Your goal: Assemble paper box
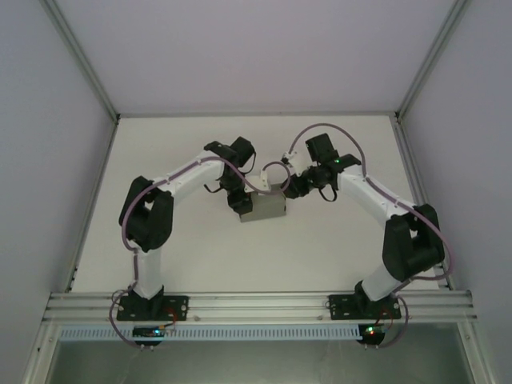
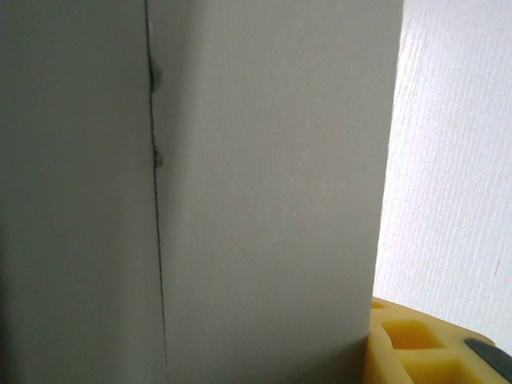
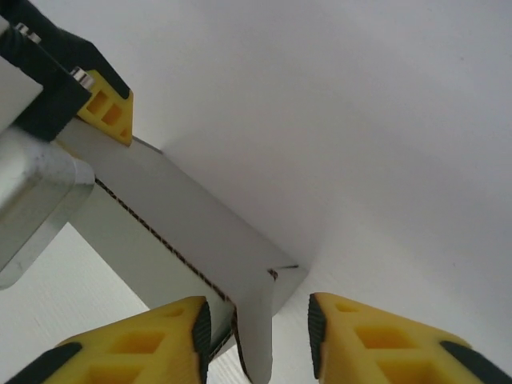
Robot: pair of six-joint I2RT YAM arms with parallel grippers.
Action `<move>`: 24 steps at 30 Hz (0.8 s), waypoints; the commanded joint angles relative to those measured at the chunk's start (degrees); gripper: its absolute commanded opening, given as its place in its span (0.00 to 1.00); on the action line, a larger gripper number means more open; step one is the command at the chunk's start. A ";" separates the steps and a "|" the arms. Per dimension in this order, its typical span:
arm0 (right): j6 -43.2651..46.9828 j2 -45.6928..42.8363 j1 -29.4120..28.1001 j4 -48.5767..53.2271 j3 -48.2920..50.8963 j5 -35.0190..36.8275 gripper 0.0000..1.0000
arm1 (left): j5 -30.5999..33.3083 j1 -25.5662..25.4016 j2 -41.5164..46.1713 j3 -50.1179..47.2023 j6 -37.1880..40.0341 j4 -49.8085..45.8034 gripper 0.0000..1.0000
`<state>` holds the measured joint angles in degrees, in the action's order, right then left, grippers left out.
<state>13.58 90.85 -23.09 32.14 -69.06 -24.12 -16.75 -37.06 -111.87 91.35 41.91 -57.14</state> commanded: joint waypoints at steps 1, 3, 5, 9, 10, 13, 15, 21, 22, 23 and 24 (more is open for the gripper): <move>1.58 0.98 -0.78 2.22 -3.16 -2.24 0.31 | -1.33 0.25 -1.77 0.85 -0.12 -3.48 0.27; 1.08 1.51 -1.44 4.24 -4.02 -1.36 0.26 | -1.22 0.24 -1.68 0.72 -0.25 -3.36 0.27; 0.80 1.61 -2.40 5.41 -4.68 -0.47 0.17 | -1.08 0.23 -1.75 0.82 -0.65 -3.27 0.28; -2.09 0.87 -4.63 7.83 -5.33 3.88 0.06 | -0.91 0.19 -1.77 1.39 -1.55 -2.98 0.27; -3.63 0.44 -5.38 8.18 -5.11 5.94 0.06 | -0.96 0.27 -1.76 1.54 -1.85 -2.81 0.27; -10.94 -1.55 -7.36 4.36 -2.26 11.86 0.05 | -1.17 0.15 -1.59 1.75 -2.78 -2.03 0.28; -20.02 -2.78 -8.42 -0.63 0.05 14.79 0.04 | -1.26 0.08 -1.67 1.72 -3.39 -1.52 0.28; -38.15 -7.87 -12.54 -17.92 11.81 28.16 0.00 | -1.35 -0.10 -2.03 1.65 -4.55 0.00 0.31; -39.54 -8.66 -12.50 -21.41 14.41 27.09 0.00 | -1.25 -0.16 -1.95 1.49 -4.64 0.19 0.31; -40.59 -9.29 -12.38 -24.65 16.91 25.95 0.00 | -1.17 -0.21 -1.94 1.30 -4.73 0.43 0.31; -41.22 -9.65 -12.16 -26.86 18.78 25.74 0.00 | -1.04 -0.28 -1.88 1.24 -4.85 0.63 0.32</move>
<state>-18.44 81.78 -35.03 13.50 -55.40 0.12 -16.95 -36.86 -111.98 91.72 38.63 -58.76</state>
